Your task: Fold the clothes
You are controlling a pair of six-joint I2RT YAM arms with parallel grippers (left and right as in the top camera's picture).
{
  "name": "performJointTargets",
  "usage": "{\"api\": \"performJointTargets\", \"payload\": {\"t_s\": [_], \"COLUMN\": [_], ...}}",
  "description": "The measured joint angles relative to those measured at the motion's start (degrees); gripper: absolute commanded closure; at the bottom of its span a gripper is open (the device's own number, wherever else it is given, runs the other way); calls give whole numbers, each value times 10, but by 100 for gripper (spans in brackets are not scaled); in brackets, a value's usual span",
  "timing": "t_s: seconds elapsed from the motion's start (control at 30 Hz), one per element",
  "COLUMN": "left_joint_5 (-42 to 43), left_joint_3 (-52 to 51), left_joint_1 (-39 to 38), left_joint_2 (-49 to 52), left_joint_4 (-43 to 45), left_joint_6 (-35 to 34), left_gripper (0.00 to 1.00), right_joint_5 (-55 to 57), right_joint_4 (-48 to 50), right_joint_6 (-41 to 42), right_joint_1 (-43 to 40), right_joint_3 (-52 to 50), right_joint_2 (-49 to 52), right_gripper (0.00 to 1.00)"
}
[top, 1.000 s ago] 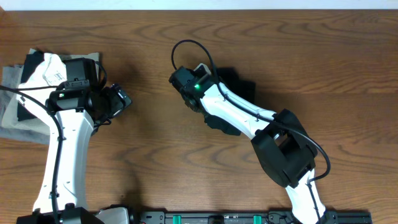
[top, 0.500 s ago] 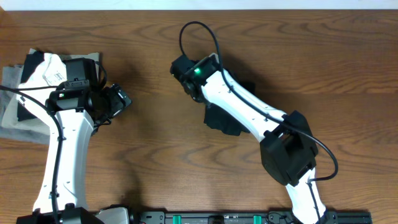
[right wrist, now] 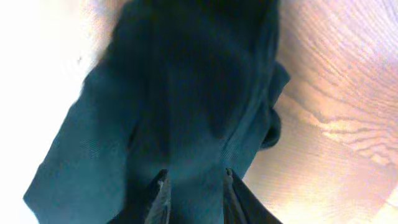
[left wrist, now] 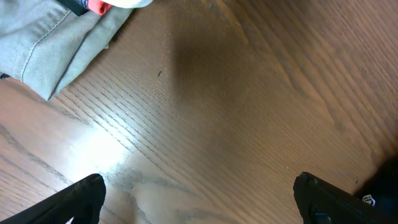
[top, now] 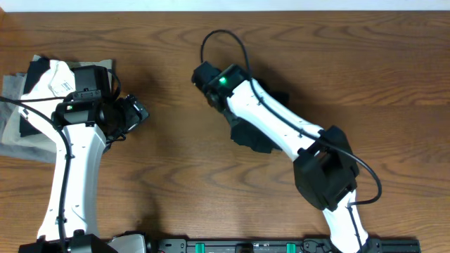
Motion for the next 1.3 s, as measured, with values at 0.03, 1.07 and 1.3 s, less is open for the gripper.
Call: {"api": "performJointTargets", "payload": {"t_s": [0.03, 1.07, 1.3], "left_joint_5": [0, 0, 0], "left_joint_3": [0, 0, 0], "left_joint_1": [0, 0, 0], "left_joint_2": [0, 0, 0], "left_joint_4": [0, 2, 3], "left_joint_6": [0, 0, 0], "left_gripper": [2, 2, 2], "right_joint_5": [0, -58, -23], "right_joint_4": [-9, -8, -8], "right_joint_6": [-1, -105, -78], "right_joint_1": [5, 19, 8], "right_joint_3": [0, -49, -61], "right_joint_2": [0, -15, -15], "right_gripper": [71, 70, 99]}}
